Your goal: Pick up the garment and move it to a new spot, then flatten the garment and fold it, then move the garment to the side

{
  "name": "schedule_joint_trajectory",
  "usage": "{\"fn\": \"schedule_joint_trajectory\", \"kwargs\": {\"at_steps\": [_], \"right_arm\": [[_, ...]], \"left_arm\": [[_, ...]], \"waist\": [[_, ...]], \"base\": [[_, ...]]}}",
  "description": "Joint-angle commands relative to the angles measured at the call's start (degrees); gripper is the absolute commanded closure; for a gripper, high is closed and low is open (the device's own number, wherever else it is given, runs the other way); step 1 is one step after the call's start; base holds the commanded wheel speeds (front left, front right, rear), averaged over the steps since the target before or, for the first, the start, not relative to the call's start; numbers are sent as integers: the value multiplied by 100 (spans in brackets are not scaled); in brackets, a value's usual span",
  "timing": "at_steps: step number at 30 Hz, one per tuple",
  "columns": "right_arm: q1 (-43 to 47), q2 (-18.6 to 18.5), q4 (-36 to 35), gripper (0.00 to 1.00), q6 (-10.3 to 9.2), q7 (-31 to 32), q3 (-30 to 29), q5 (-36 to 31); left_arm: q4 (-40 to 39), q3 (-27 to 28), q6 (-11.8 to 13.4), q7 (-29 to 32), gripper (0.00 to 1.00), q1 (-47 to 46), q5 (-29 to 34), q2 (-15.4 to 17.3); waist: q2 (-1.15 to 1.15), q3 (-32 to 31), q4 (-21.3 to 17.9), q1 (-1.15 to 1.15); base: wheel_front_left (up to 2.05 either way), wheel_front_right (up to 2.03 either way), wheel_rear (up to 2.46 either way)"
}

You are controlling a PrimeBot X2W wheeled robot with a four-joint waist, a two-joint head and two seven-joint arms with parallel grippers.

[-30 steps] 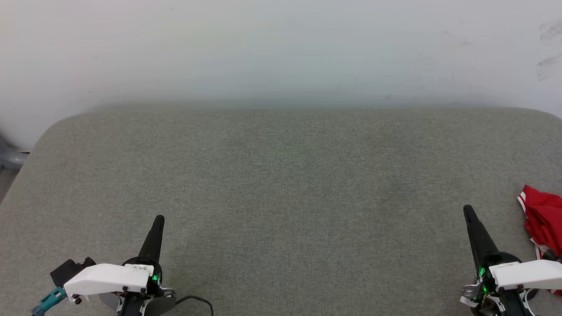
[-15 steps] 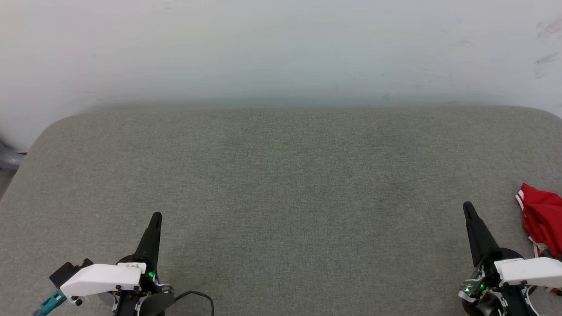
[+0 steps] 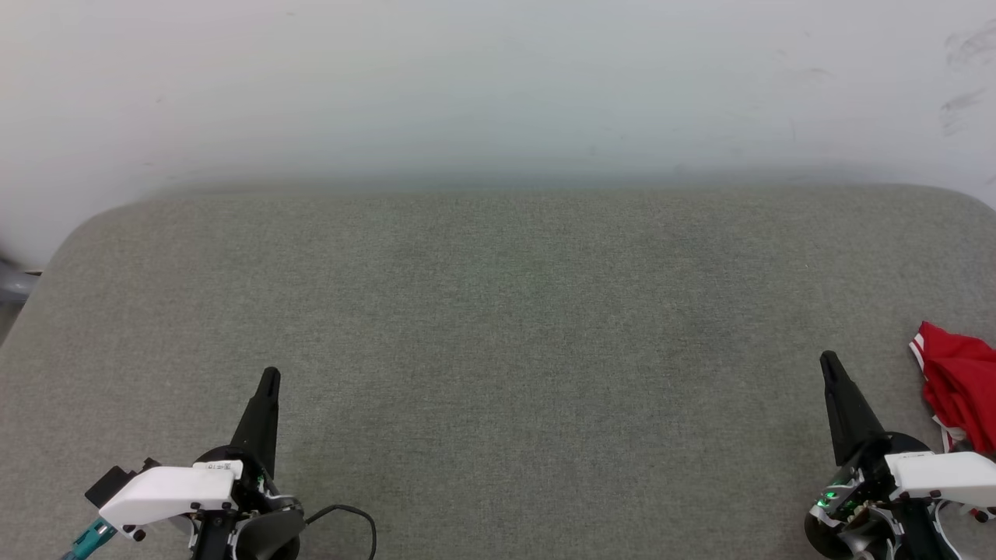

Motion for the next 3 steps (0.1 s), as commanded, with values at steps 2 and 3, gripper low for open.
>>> {"fn": "schedule_joint_trajectory", "kwargs": {"at_steps": [2, 3], "right_arm": [[-98, -5, 21, 100, -2, 19, 7, 66], [-93, -5, 21, 100, -2, 19, 7, 66]], "left_arm": [[6, 32, -29, 28, 100, -57, -49, -19], [6, 32, -29, 28, 100, -54, -48, -18]], "waist": [[0, 1, -2, 0], [0, 1, -2, 0]], "base": [[0, 0, 0], [0, 0, 0]]}}
